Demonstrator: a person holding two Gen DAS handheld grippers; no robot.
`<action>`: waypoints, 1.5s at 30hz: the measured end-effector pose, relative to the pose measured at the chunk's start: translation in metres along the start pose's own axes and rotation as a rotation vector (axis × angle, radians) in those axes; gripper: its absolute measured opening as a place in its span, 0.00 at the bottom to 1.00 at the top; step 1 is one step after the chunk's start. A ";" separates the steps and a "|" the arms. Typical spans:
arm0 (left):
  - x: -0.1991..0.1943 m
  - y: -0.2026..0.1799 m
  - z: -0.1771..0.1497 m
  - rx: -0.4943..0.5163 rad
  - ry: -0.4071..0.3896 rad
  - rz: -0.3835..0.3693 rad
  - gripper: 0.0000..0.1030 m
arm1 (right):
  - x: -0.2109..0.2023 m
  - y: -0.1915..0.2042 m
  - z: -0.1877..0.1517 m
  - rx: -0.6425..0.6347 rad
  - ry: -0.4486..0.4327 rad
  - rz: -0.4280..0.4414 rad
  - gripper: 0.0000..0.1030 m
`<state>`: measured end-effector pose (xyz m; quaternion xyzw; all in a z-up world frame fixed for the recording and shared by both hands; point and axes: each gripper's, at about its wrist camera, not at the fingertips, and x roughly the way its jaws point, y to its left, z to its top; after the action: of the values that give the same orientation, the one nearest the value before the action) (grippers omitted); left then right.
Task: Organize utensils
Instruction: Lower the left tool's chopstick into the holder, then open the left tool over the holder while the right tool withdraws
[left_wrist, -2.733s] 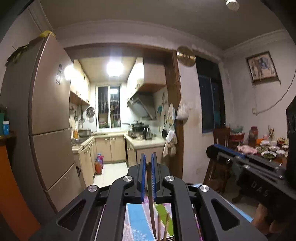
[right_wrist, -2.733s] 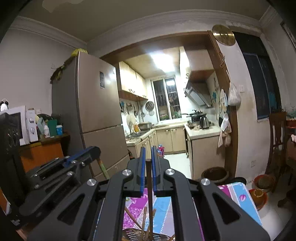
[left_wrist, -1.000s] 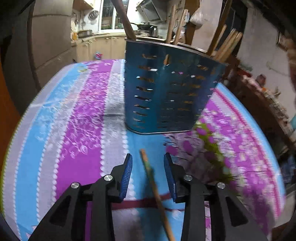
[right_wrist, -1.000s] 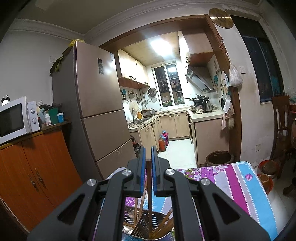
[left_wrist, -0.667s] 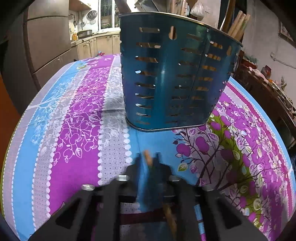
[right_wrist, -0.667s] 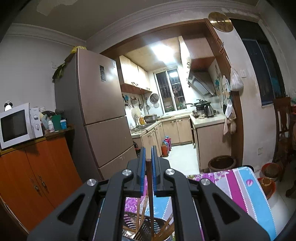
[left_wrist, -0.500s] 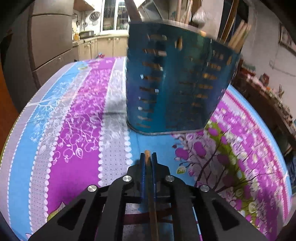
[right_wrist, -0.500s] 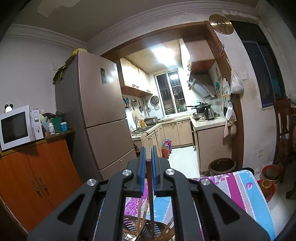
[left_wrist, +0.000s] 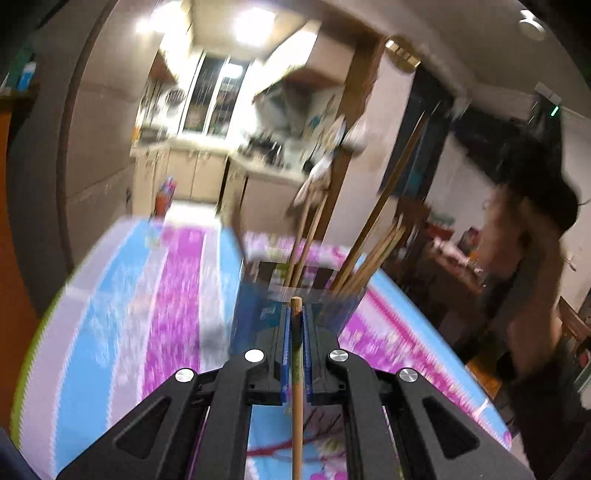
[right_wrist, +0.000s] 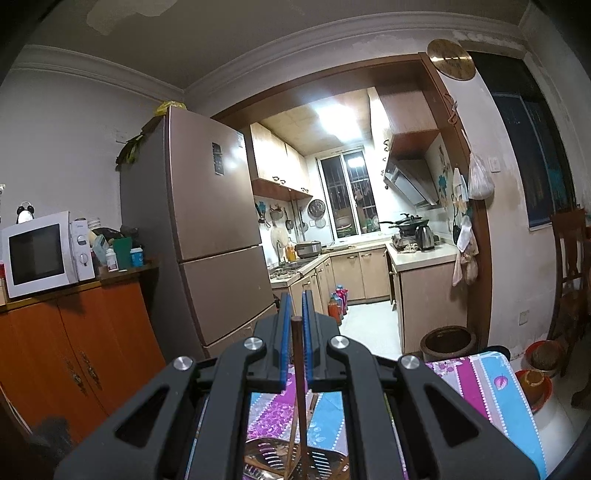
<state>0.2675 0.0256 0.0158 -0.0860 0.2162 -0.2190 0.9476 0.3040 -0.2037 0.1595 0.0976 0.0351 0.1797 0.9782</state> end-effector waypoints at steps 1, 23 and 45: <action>-0.007 -0.006 0.015 0.022 -0.045 -0.003 0.07 | -0.001 0.001 0.002 -0.002 -0.002 0.000 0.05; 0.037 -0.062 0.127 0.236 -0.447 0.079 0.07 | 0.017 0.007 0.020 -0.029 -0.004 -0.011 0.05; 0.061 -0.011 0.094 0.149 -0.345 0.165 0.52 | 0.033 -0.046 -0.056 0.155 0.135 -0.127 0.37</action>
<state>0.3545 -0.0055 0.0798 -0.0336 0.0402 -0.1380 0.9890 0.3442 -0.2240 0.0939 0.1581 0.1208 0.1205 0.9726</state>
